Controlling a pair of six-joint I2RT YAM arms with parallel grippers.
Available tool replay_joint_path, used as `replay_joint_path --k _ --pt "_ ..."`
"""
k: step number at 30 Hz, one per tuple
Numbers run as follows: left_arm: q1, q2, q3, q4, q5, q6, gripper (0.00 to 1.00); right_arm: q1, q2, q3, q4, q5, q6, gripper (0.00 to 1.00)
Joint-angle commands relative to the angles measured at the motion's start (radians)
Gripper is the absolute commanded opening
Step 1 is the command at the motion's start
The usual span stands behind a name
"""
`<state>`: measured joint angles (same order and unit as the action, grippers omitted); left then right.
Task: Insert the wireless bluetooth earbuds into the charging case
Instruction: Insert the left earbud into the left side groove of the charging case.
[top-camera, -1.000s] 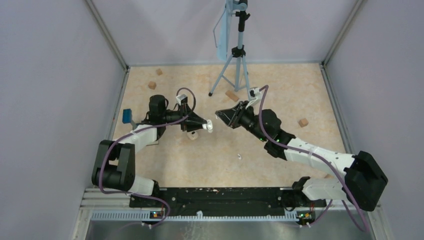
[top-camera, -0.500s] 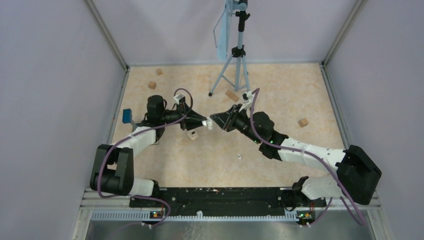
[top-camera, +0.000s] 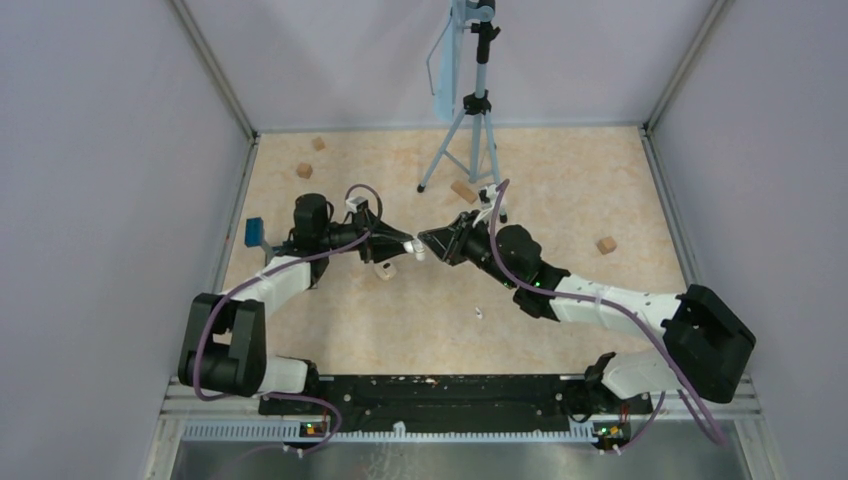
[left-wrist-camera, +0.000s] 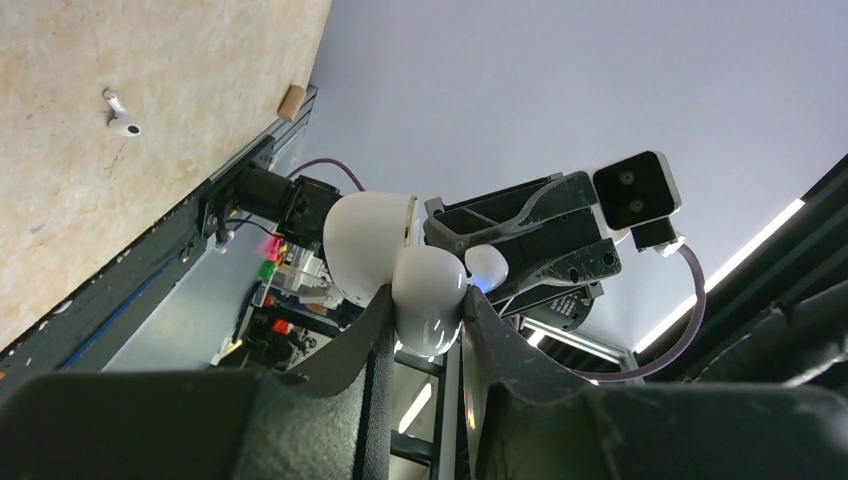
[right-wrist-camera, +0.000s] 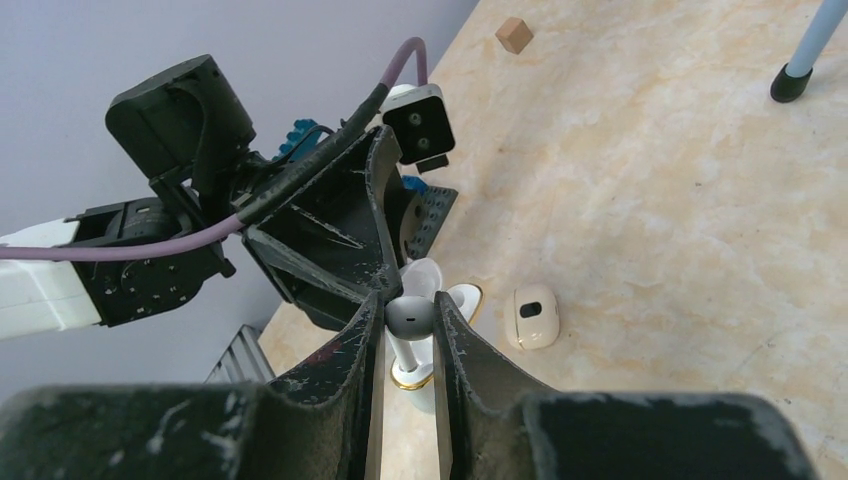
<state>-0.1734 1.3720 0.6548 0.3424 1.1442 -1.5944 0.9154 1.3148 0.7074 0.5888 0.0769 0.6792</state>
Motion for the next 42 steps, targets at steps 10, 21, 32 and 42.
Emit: replay_joint_path --k 10,21,32,42 --pt "-0.005 -0.038 -0.03 0.063 -0.009 -0.051 0.0 0.013 0.049 0.05 0.052 0.014 -0.025 0.09" --pt "-0.003 -0.036 -0.028 0.074 -0.018 -0.056 0.0 0.014 0.038 0.049 0.048 0.006 -0.029 0.08" --pt "-0.003 -0.037 -0.028 0.075 -0.02 -0.056 0.0 0.013 0.015 0.035 0.05 0.021 -0.029 0.09" --pt "-0.004 -0.03 -0.018 0.081 -0.024 -0.068 0.0 0.013 0.02 0.029 0.067 0.006 -0.023 0.09"
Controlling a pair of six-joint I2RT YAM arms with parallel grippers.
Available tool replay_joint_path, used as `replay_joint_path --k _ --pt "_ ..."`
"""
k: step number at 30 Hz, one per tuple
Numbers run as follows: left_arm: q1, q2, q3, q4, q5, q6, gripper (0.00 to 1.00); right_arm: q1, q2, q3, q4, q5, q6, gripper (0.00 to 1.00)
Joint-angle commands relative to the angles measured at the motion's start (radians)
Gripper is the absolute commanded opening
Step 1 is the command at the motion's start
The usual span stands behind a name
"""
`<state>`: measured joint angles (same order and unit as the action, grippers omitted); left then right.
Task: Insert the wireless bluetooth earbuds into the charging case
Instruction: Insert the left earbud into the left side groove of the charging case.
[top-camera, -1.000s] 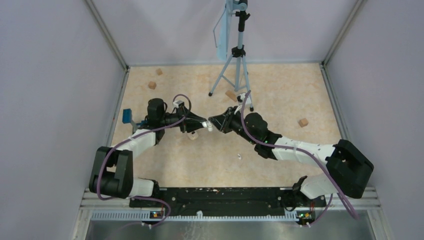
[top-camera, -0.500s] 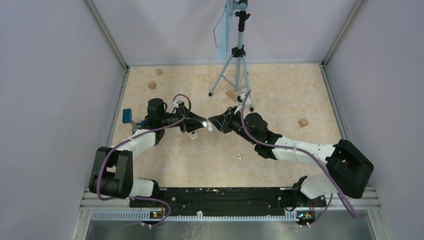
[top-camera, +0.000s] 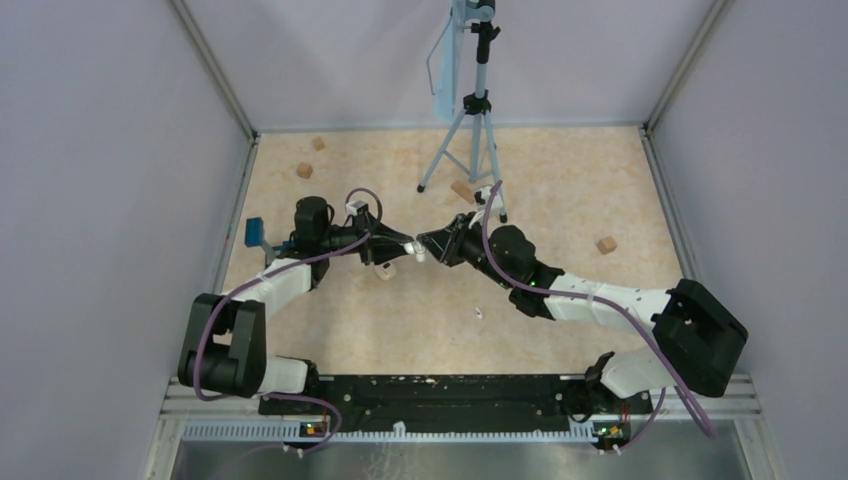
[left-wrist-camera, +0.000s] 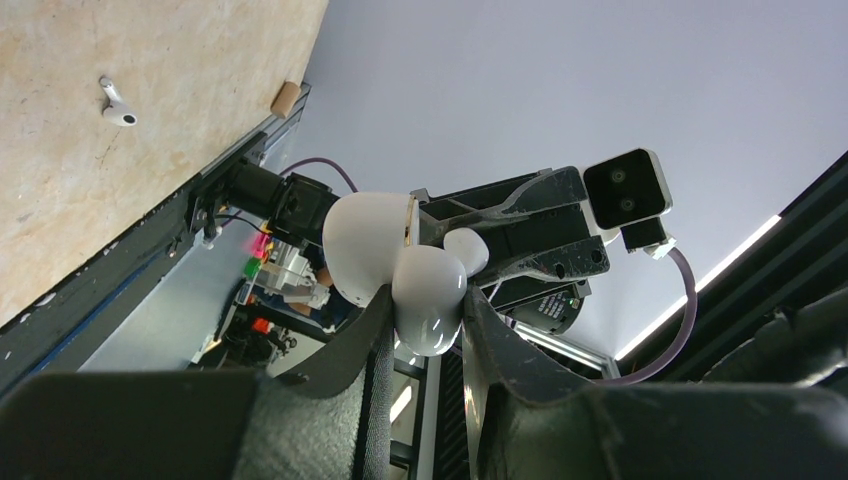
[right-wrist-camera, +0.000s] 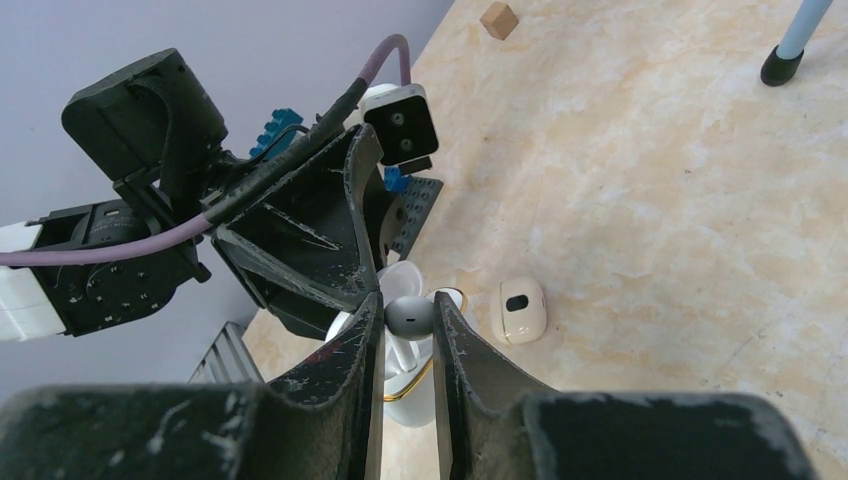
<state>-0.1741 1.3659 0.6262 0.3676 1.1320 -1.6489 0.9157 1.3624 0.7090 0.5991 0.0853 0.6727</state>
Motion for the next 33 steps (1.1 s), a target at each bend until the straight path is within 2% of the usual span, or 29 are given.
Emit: replay_joint_path --k 1,17,33 --pt "-0.003 -0.027 0.01 0.057 -0.013 -0.017 0.0 0.013 -0.028 0.027 0.059 -0.004 -0.016 0.08" --pt "0.001 -0.049 -0.043 0.128 -0.063 -0.088 0.0 0.013 -0.07 -0.028 0.077 0.028 0.001 0.07" --pt "0.002 -0.059 -0.058 0.151 -0.067 -0.108 0.0 0.018 -0.018 0.019 0.097 0.004 0.007 0.06"
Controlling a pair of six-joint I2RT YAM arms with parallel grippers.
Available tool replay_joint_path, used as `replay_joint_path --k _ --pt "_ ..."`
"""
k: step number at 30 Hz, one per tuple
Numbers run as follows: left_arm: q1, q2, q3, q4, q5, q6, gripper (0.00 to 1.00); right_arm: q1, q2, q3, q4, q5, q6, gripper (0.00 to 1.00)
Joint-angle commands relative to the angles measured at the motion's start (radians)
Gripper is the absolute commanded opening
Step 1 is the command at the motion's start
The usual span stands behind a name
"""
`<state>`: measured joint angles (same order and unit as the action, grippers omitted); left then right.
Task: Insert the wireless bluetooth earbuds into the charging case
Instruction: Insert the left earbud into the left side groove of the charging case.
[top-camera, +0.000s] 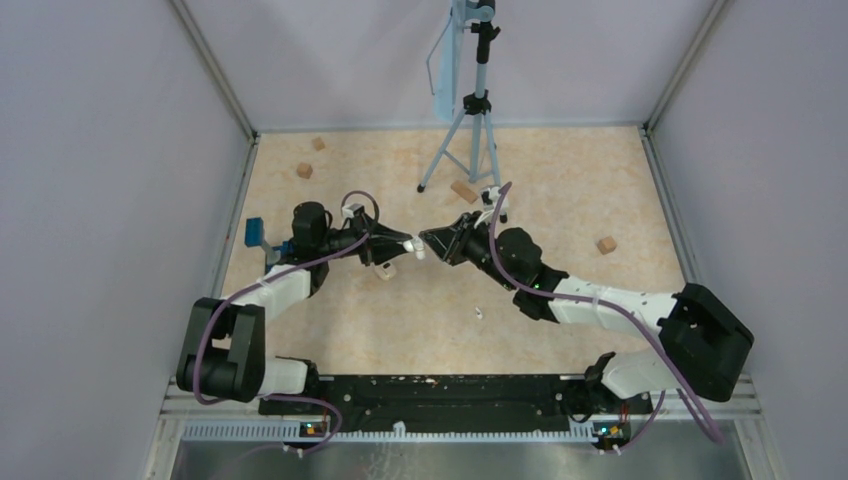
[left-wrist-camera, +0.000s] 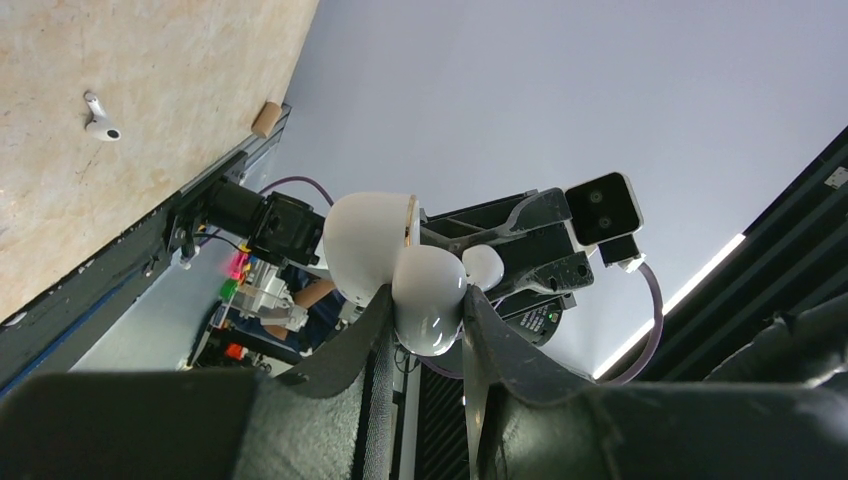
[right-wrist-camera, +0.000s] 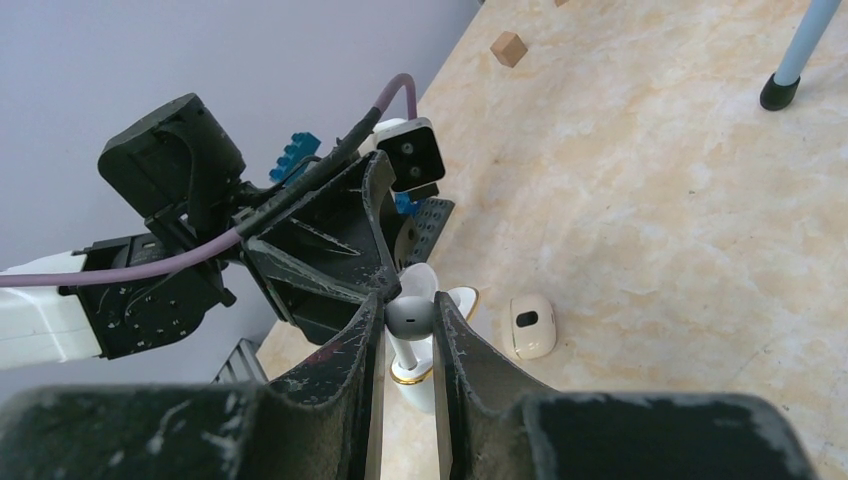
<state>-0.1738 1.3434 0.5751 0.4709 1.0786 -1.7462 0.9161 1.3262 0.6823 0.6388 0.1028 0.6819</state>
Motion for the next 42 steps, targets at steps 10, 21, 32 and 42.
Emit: replay_joint_path --k 10,21,32,42 --pt "0.008 -0.044 -0.028 0.094 -0.022 -0.044 0.0 0.029 0.045 0.045 0.068 -0.023 0.003 0.06" --pt "0.017 -0.045 -0.035 0.121 -0.029 -0.068 0.0 0.033 0.014 -0.006 0.068 -0.009 0.017 0.06" --pt "0.02 -0.049 -0.041 0.129 -0.03 -0.077 0.0 0.049 0.016 -0.023 0.068 -0.01 0.019 0.06" --pt "0.021 -0.047 -0.039 0.13 -0.033 -0.078 0.0 0.059 0.018 -0.011 0.048 -0.008 -0.004 0.1"
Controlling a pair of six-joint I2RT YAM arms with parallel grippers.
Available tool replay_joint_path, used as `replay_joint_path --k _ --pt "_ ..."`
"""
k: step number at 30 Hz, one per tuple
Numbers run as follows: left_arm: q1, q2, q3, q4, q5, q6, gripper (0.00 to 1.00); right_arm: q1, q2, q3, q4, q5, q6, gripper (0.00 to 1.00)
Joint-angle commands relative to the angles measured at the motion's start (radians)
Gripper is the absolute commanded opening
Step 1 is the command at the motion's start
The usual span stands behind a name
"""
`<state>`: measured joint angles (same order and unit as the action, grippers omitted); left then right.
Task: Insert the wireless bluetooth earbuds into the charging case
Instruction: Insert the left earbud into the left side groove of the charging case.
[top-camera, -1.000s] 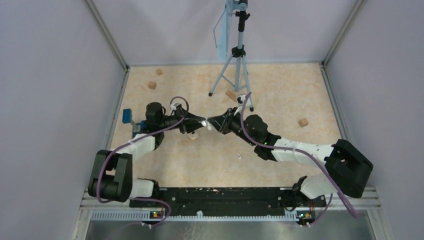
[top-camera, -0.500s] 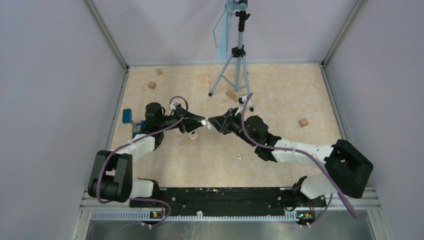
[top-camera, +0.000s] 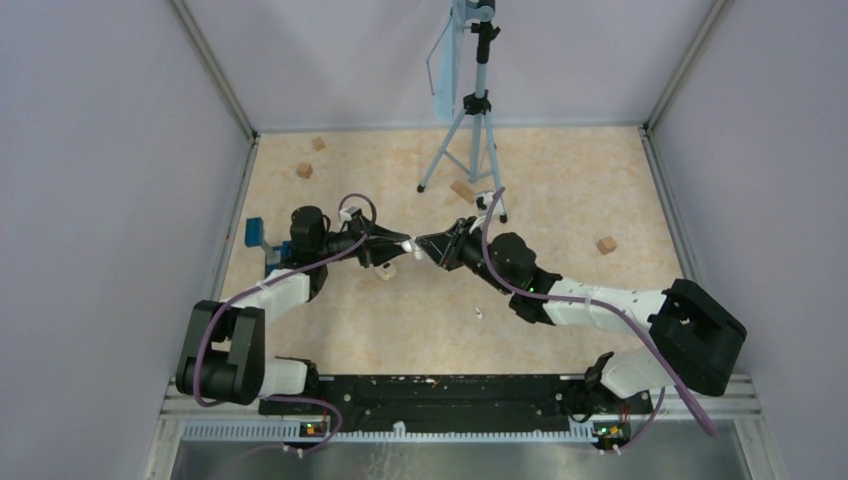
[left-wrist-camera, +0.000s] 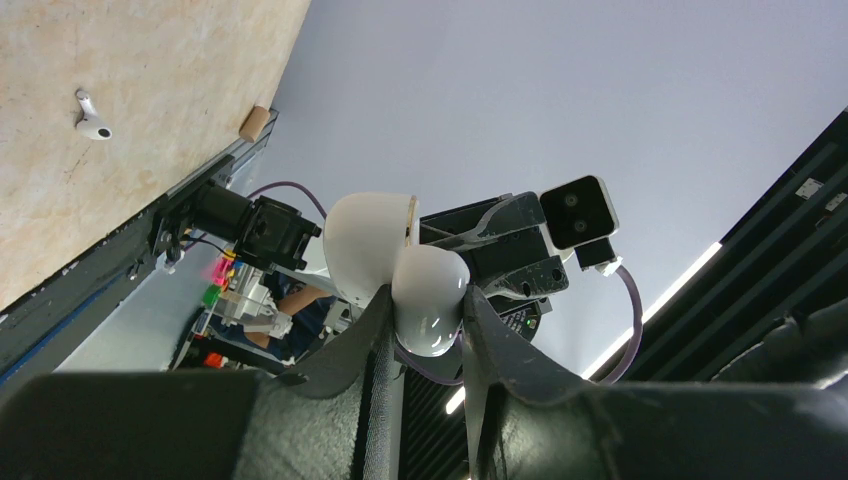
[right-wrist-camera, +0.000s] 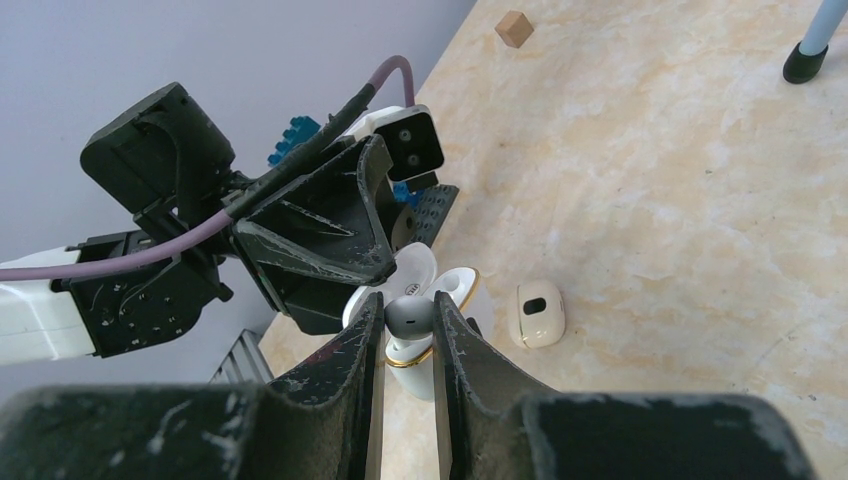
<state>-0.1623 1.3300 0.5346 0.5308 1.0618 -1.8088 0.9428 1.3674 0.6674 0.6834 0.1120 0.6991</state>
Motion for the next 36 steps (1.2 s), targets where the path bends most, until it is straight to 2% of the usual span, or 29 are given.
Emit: replay_joint_path --k 1,21,28,36 --pt "0.009 -0.034 0.001 0.07 -0.016 -0.017 0.0 0.034 -0.023 0.005 0.001 -0.017 -0.027 0.08" --pt "0.012 -0.025 0.002 0.066 -0.017 -0.016 0.0 0.069 -0.048 -0.008 -0.047 0.007 -0.08 0.0" --pt "0.014 -0.023 -0.005 0.062 -0.019 -0.009 0.0 0.074 -0.059 -0.02 -0.071 0.003 -0.091 0.0" --pt "0.014 -0.023 0.001 0.061 -0.017 -0.009 0.0 0.077 -0.028 0.009 -0.099 -0.026 -0.098 0.06"
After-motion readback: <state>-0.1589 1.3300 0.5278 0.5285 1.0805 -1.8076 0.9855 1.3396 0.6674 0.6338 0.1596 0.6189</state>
